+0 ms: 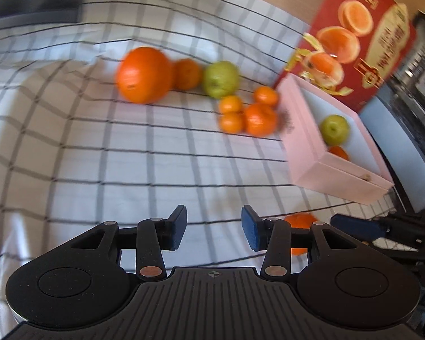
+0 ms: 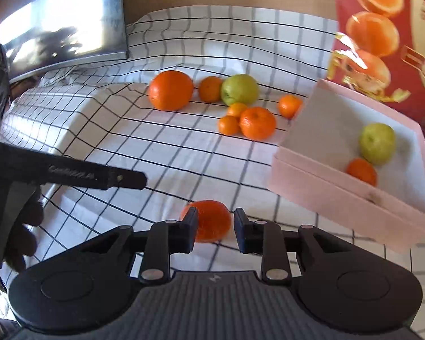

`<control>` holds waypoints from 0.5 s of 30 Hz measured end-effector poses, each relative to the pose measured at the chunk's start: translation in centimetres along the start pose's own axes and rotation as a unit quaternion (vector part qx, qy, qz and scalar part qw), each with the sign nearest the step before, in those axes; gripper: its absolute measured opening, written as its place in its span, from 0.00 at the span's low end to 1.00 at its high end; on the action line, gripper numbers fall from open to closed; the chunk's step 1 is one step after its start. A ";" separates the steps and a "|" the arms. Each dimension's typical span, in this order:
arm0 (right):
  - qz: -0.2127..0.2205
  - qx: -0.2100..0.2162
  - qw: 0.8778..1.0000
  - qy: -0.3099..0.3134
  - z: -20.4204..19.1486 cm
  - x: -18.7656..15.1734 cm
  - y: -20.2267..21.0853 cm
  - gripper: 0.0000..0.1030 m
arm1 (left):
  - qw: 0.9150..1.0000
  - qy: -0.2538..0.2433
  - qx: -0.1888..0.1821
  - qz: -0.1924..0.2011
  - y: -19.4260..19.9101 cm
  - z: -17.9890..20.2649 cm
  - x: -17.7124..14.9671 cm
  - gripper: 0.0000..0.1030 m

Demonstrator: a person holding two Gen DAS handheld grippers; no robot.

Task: Organize fruits
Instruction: 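Grasp another mandarin with the left tool while the right tool withdraws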

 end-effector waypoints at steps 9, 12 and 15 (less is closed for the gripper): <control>0.013 -0.021 0.999 -0.040 1.6 -1.9 0.7 0.27 | 0.998 -0.062 -0.028 0.006 -2.1 3.6 1.4 0.46; 0.013 -0.028 0.998 -0.056 2.2 -2.4 0.9 0.30 | 0.994 -0.100 -0.034 0.028 -2.8 4.7 2.9 0.46; 0.012 -0.027 0.997 -0.071 2.5 -3.0 0.9 0.36 | 0.989 -0.139 -0.025 0.040 -4.4 5.9 5.0 0.46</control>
Point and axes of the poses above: each gripper's, at about its wrist camera, not at the fingertips, and y roughly against the way its jaws point, z to its right, x to its top, the point moved 1 cm from there along -y, roughly the way its jaws point, and after that the axes turned 7 degrees about y, right-handed, at the moved point
